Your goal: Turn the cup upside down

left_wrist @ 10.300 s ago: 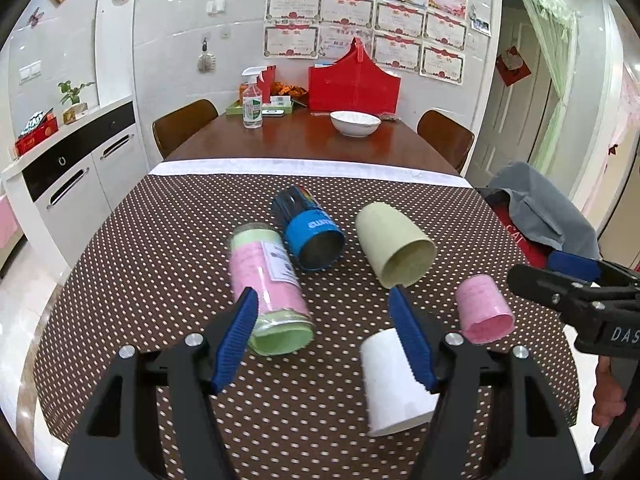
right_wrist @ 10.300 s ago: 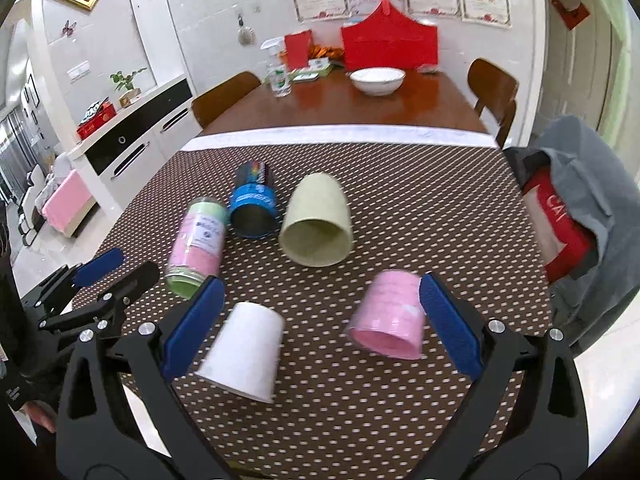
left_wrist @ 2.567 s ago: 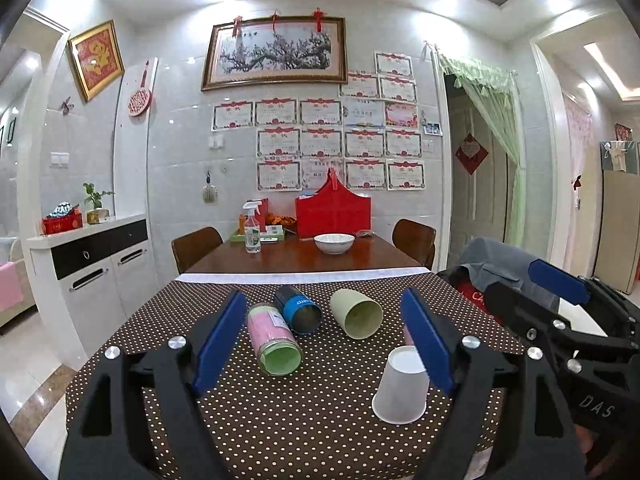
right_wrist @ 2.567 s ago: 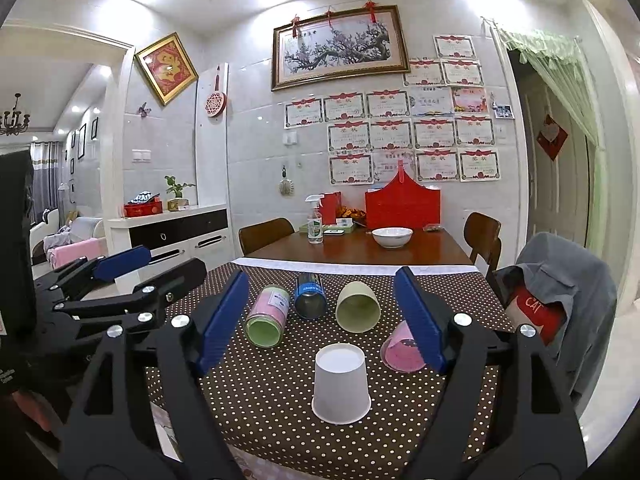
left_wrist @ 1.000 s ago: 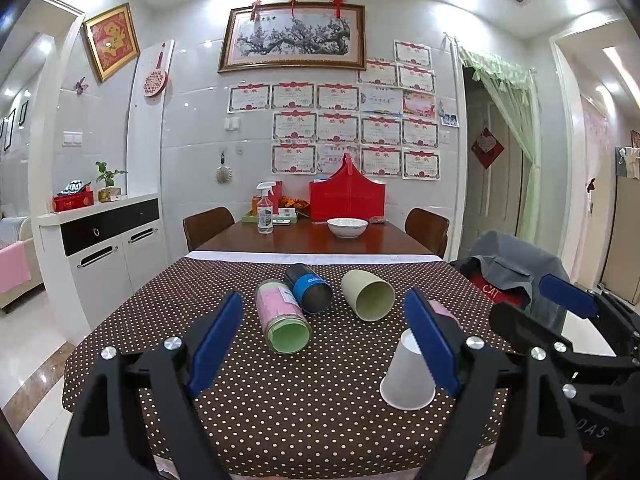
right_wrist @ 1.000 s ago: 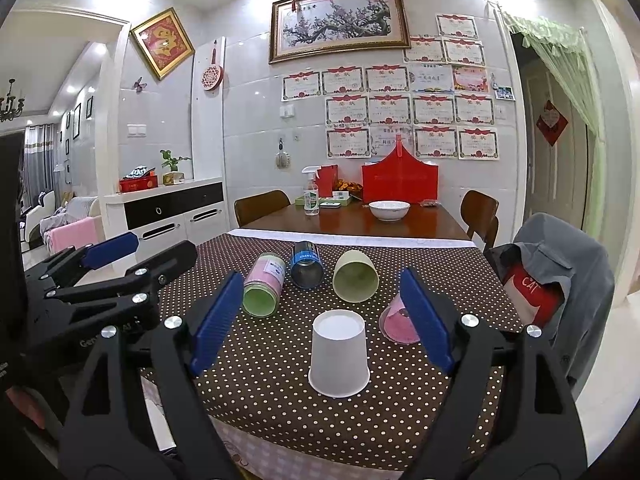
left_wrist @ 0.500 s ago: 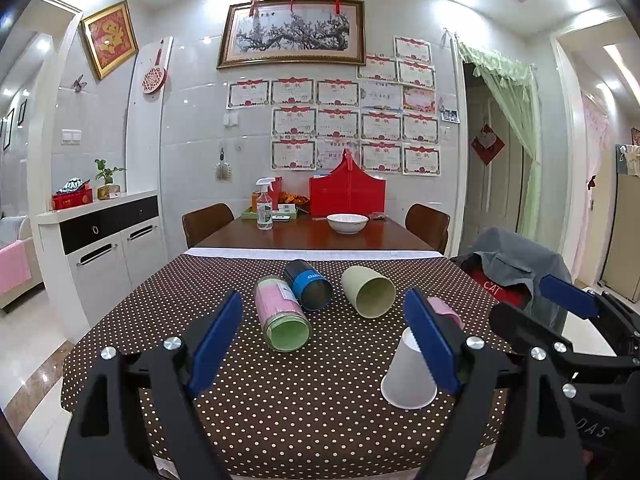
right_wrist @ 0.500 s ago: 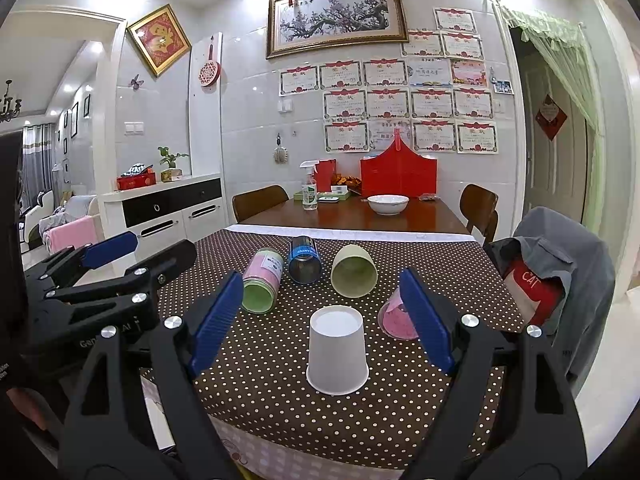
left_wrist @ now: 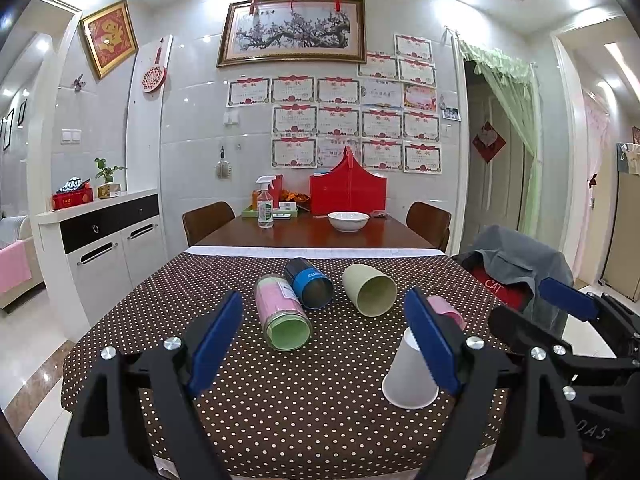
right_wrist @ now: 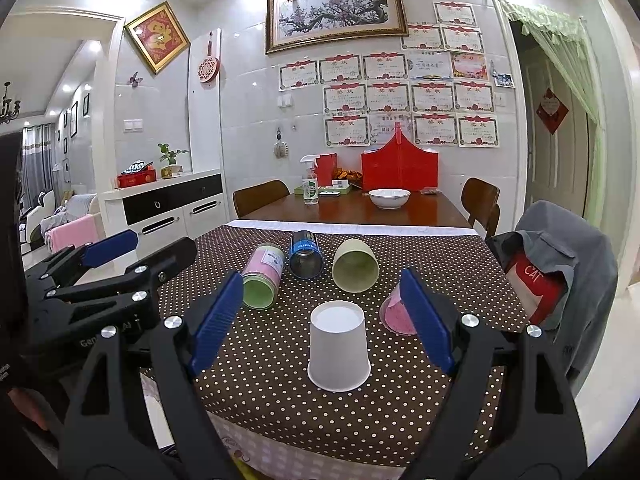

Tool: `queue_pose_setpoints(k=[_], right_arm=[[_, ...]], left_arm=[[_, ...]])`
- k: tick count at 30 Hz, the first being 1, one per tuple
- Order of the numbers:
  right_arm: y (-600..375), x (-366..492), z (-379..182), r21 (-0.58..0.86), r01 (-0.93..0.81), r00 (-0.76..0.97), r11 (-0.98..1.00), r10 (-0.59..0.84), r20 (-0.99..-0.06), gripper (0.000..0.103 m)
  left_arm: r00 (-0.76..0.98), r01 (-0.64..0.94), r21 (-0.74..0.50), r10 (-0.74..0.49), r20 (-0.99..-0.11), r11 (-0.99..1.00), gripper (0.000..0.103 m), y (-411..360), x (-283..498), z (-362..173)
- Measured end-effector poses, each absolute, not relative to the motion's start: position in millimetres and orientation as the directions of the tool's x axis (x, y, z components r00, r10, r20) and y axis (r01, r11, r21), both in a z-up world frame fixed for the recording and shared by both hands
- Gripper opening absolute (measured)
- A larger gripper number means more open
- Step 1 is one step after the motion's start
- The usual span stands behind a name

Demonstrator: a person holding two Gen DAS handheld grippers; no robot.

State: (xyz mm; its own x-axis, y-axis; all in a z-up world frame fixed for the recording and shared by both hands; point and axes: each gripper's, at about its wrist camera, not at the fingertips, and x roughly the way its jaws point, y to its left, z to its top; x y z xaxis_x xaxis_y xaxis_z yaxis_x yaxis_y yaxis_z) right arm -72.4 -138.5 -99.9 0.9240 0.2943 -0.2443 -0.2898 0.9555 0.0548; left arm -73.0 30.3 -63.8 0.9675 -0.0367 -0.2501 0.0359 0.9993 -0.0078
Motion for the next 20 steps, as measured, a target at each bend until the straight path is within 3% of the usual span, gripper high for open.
queue_pose_setpoints(k=[20], right_arm=[[-139.0, -65.0, -106.8, 0.069, -0.286, 0.917, 0.956, 0.294, -0.271, 0.082]], left_arm=[[0.961, 0.033, -0.004, -0.033, -0.275, 0.999, 0.082, 33.2, -62.7, -72.8]])
